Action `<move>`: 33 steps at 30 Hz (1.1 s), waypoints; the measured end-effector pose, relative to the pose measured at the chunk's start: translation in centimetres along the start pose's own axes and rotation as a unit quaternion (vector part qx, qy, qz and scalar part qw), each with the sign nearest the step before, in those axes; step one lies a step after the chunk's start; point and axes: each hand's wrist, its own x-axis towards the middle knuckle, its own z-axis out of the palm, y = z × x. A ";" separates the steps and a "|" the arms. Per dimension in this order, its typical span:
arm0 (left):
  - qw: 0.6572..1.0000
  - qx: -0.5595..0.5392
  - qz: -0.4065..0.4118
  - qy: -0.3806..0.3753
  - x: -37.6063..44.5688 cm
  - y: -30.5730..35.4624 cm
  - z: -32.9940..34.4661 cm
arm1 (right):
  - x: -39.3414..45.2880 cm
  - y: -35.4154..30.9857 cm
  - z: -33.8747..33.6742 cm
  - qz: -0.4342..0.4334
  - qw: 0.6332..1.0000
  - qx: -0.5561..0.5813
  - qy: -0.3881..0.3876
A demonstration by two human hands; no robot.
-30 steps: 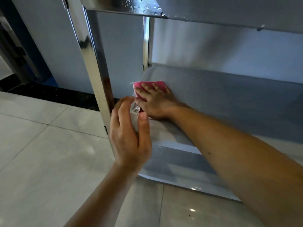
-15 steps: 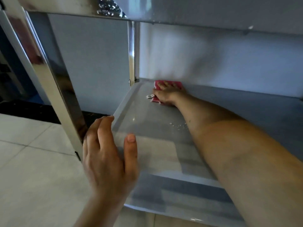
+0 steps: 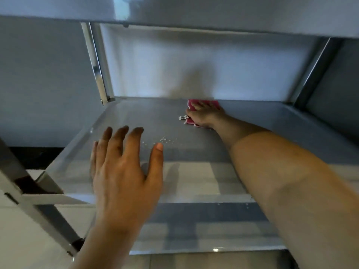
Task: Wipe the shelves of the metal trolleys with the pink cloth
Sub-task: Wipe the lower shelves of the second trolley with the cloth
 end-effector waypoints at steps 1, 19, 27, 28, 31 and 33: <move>1.000 -0.009 0.020 -0.003 0.0 1.4 0.6 | -0.2 1.3 -0.2 0.003 1.000 -0.003 0.005; 0.989 -0.083 0.119 -0.006 -2.1 6.4 3.6 | -3.6 22.1 -4.0 0.046 0.995 -0.088 0.032; 0.980 -0.111 0.157 0.047 -2.4 6.4 4.2 | -8.4 25.7 -4.0 0.037 0.985 -0.168 0.031; 0.978 -0.116 0.162 0.053 -2.4 6.5 4.3 | -9.2 25.8 -3.9 0.038 0.987 -0.155 0.033; 0.978 -0.112 0.169 0.056 -2.3 6.4 4.6 | -11.6 24.8 -3.8 0.080 0.995 -0.046 0.031; 0.977 -0.110 0.172 0.059 -2.4 6.5 4.7 | -12.5 24.6 -3.4 0.084 0.995 -0.010 0.054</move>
